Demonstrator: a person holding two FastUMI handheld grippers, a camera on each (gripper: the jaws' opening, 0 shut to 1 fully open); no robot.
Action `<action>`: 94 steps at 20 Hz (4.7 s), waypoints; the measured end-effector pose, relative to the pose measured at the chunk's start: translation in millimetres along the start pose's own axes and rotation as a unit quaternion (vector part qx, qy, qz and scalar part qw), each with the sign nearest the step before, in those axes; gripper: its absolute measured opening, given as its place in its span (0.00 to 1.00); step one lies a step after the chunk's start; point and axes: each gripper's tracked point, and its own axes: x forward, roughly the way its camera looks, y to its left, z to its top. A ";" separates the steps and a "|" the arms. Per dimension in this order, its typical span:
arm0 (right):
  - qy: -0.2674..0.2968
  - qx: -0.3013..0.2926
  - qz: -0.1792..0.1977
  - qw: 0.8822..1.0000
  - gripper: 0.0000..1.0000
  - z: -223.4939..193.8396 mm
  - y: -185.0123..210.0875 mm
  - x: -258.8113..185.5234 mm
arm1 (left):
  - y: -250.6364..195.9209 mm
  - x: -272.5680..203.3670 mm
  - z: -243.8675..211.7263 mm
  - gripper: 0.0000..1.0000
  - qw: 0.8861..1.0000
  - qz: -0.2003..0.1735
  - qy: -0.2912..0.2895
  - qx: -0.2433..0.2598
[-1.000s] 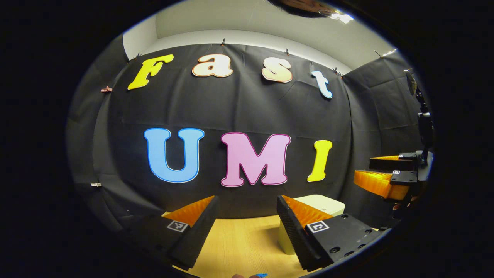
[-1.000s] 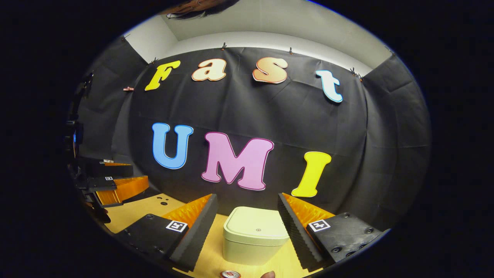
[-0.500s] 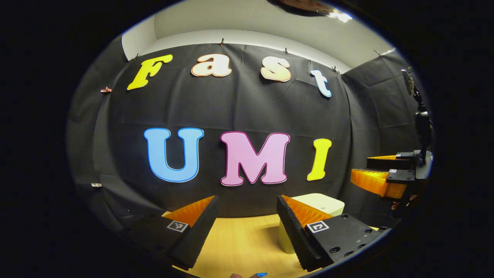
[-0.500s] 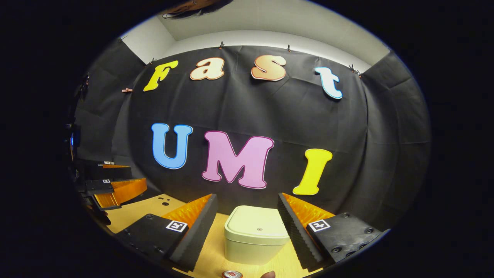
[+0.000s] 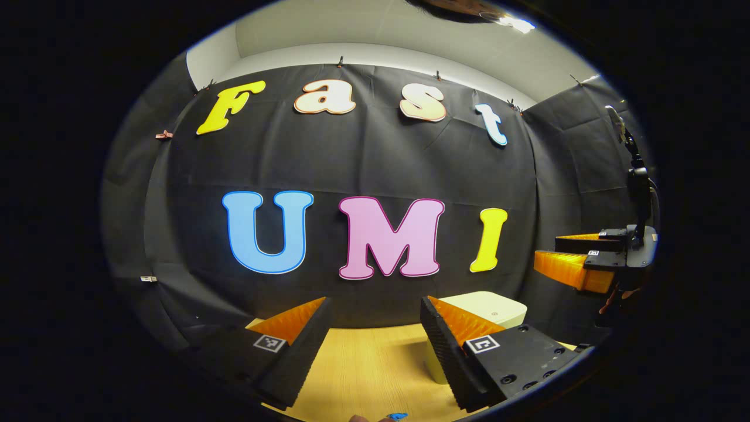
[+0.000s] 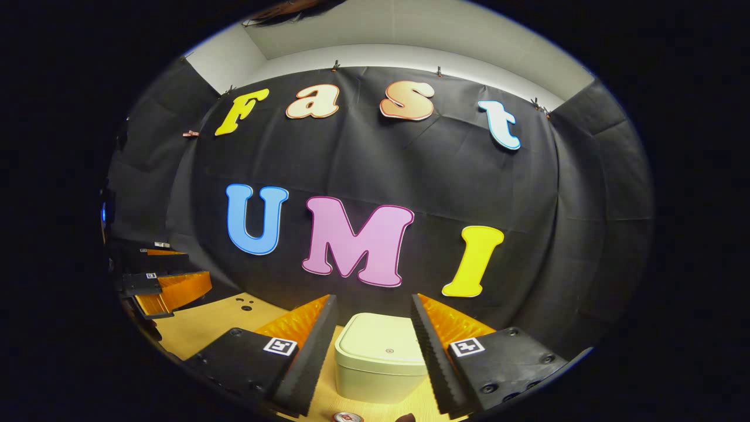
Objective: Press the lid of the desktop garbage bin to open it, pick up the crumpled paper on the desktop and throw it into the bin, then pick up the pop can on the desktop and drop it into the bin, and finally close the garbage bin lid.
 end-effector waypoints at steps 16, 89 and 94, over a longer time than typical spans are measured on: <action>0.032 0.001 -0.013 0.999 0.05 -28.9 -32.3 53.6 | 8.0 2.7 -5.2 0.96 1.000 0.016 0.002 0.002; 0.049 0.012 0.063 0.997 0.73 -61.2 -16.4 29.6 | -20.9 16.0 -70.9 0.95 0.997 -0.040 0.070 0.007; 0.053 0.010 0.056 0.997 0.86 -60.3 -13.2 11.3 | -32.4 12.2 -111.6 0.95 0.991 -0.078 0.104 0.012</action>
